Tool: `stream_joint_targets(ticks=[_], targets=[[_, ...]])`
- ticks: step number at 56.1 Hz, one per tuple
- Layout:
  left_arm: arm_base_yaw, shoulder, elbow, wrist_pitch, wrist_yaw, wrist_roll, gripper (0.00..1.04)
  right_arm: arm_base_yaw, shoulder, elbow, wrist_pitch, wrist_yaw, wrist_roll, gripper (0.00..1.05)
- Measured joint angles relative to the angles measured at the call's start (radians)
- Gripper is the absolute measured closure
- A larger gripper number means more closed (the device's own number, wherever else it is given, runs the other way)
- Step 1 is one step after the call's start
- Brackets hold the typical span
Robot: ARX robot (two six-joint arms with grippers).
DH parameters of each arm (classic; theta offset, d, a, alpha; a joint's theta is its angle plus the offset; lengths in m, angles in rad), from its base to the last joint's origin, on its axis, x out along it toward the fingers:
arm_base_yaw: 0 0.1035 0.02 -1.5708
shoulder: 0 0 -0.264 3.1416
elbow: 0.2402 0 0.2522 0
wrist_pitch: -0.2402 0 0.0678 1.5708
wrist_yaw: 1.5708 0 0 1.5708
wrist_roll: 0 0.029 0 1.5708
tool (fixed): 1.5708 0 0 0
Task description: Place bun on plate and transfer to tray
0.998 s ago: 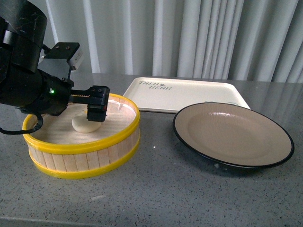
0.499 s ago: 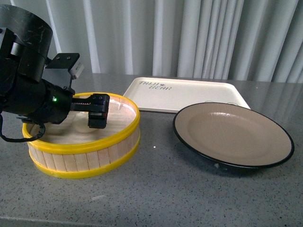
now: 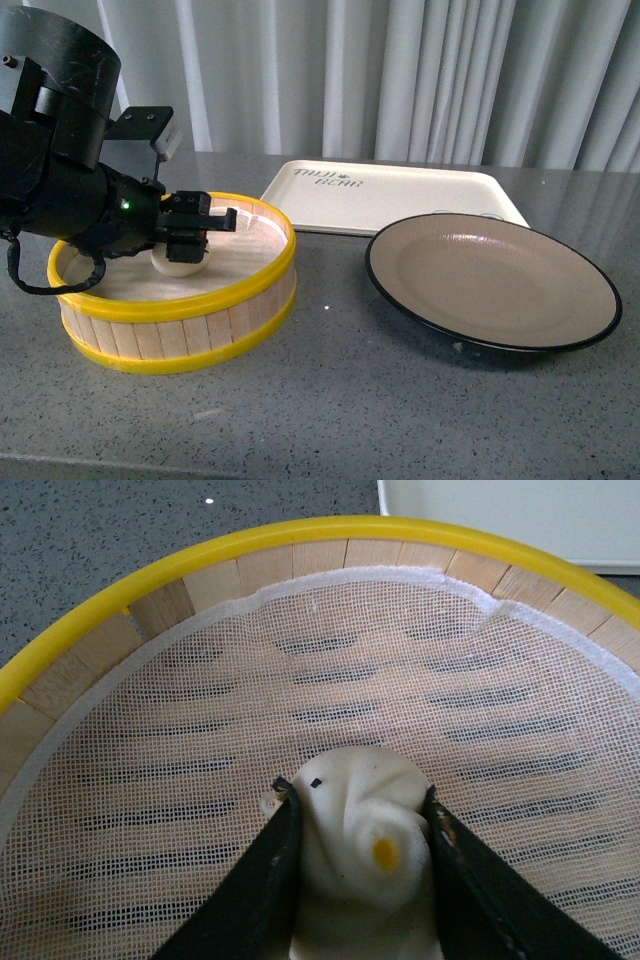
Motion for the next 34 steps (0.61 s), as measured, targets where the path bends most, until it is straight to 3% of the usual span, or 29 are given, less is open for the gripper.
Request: stream_joint_targets(ticks=[11, 23, 34], targets=[[-0.005, -0.039, 0.004, 0.012, 0.006, -0.005, 0.99, 0.0, 0.0, 0.0, 0.0, 0.0, 0.0, 0.08], [-0.076, -0.097, 0.022, 0.036, 0.058, -0.019, 1.0, 0.0, 0.0, 0.0, 0.0, 0.0, 0.0, 0.08], [-0.234, -0.101, 0.058, 0.049, 0.063, -0.004, 1.0, 0.0, 0.0, 0.0, 0.0, 0.0, 0.0, 0.08]])
